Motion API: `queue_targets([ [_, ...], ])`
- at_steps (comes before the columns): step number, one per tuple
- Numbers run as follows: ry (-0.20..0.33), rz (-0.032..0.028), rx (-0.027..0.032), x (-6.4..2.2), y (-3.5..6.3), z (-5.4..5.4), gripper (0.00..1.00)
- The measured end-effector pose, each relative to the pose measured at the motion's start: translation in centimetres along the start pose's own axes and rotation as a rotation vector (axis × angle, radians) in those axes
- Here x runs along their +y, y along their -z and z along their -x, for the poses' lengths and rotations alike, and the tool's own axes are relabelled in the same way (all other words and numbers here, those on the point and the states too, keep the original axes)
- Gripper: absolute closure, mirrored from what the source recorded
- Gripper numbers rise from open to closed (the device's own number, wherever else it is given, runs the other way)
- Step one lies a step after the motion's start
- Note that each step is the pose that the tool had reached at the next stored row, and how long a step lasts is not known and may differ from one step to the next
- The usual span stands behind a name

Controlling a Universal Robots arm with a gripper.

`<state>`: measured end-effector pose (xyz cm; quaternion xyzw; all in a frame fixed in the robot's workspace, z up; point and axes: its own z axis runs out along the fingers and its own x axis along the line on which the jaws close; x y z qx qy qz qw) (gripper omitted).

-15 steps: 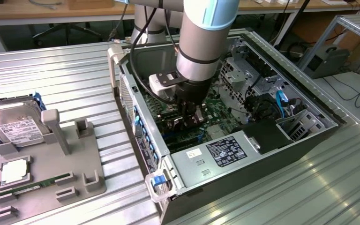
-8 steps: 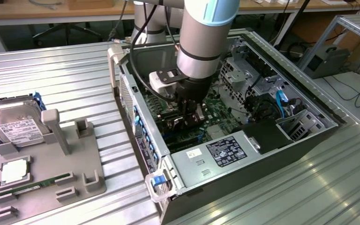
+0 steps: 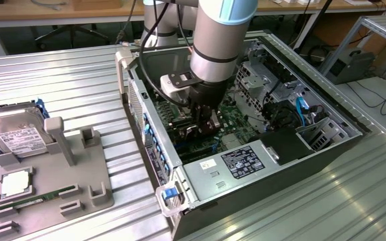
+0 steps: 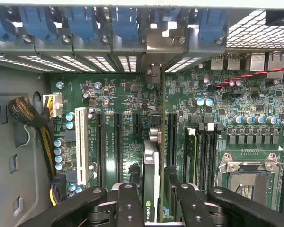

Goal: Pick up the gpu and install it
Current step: 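Insert the gpu into the slot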

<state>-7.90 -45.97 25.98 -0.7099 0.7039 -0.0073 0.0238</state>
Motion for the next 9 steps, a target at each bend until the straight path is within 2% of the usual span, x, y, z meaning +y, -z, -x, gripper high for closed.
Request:
queue_targets([
  [3, 0.0, 0.0006, 0.0003, 0.0, 0.01, 0.0, 0.66],
  [9, -0.001, 0.0213, 0.0, -0.09, 0.05, 0.0, 0.66],
])
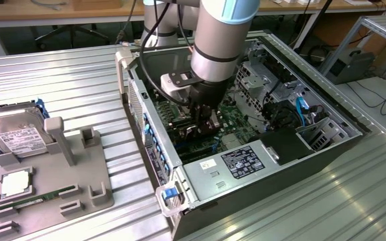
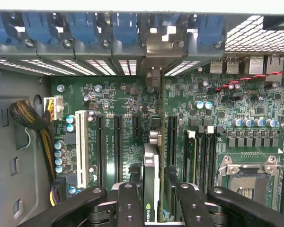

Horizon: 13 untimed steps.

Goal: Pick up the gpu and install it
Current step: 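Insert the gpu into the slot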

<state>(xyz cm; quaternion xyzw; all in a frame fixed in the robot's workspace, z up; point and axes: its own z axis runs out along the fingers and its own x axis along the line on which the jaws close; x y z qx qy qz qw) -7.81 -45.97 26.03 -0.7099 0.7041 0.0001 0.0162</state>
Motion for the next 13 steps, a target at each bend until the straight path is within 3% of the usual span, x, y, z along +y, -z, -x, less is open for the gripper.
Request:
queue_targets([
  [2, 0.0, 0.0056, -0.0012, -0.08, 0.09, 0.01, 0.66],
  [11, 0.0, 0.0057, -0.0012, -0.08, 0.1, 0.0, 0.66],
  [13, 0.0, 0.0057, -0.0011, -0.08, 0.1, 0.0, 0.73],
])
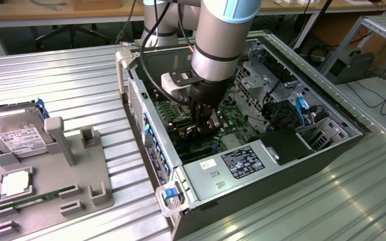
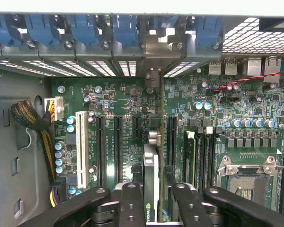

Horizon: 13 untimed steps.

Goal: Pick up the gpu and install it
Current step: 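Insert the gpu into the slot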

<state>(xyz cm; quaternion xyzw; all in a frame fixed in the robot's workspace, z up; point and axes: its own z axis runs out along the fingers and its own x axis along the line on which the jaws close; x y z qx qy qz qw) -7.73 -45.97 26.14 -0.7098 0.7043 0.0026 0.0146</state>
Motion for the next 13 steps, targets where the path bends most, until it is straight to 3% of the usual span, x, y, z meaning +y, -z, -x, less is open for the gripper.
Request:
queue_targets([
  [8, 0.0, -0.0006, -0.0002, 0.01, 0.0, 0.0, 0.74],
  [10, 0.0, -0.0097, -0.0022, 0.11, 0.0, 0.0, 0.74],
  [11, 0.0, -0.0183, -0.004, 0.19, 0.0, 0.0, 0.74],
  [13, 0.001, -0.0228, -0.0046, 0.23, -0.01, 0.0, 0.74],
])
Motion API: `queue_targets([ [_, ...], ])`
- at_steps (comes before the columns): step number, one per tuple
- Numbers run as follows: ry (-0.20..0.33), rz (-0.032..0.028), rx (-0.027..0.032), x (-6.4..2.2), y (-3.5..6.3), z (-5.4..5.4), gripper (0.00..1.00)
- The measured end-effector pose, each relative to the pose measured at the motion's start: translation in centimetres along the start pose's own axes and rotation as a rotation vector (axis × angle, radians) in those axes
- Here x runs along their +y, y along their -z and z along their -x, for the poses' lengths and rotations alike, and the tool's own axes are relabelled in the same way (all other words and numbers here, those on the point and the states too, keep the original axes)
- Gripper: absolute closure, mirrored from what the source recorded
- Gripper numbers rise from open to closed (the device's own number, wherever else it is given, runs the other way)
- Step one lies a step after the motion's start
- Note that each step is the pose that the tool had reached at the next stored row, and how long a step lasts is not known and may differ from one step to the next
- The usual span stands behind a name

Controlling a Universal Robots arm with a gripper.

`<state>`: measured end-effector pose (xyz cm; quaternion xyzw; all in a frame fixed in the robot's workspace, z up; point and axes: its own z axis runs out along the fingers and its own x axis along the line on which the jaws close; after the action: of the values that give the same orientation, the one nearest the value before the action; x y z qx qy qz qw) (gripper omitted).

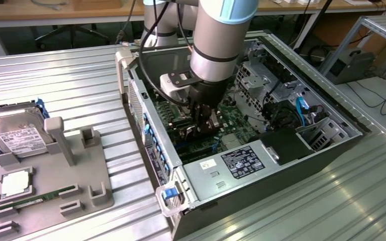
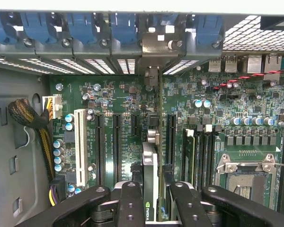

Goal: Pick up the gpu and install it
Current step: 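Insert the gpu into the slot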

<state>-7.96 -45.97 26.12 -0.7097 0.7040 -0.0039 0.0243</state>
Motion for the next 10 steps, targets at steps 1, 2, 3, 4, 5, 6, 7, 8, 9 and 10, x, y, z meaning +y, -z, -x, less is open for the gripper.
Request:
queue_targets([
  [1, 0.0, -0.0012, 0.0001, 0.02, 0.0, 0.0, 0.74],
  [2, 0.0, -0.002, 0.0001, 0.03, 0.0, 0.0, 0.74],
  [3, 0.0, -0.0025, 0.0, 0.07, -0.01, 0.0, 0.74],
  [4, 0.0, -0.003, 0.0, 0.11, -0.01, 0.0, 0.74],
  [5, 0.0, -0.0039, 0.0001, 0.19, 0.0, -0.01, 0.74],
  [6, 0.0, -0.0047, 0.0001, 0.26, 0.0, -0.01, 0.74],
  [7, 0.0, -0.0057, 0.0, 0.36, -0.01, 0.0, 0.74],
  [8, 0.0, -0.0064, -0.0002, 0.45, -0.01, 0.0, 0.74],
  [9, 0.0, -0.0068, -0.0003, 0.56, -0.02, 0.0, 0.74],
  [10, 0.0, -0.0068, 0.0003, 0.67, -0.02, -0.01, 0.74],
])
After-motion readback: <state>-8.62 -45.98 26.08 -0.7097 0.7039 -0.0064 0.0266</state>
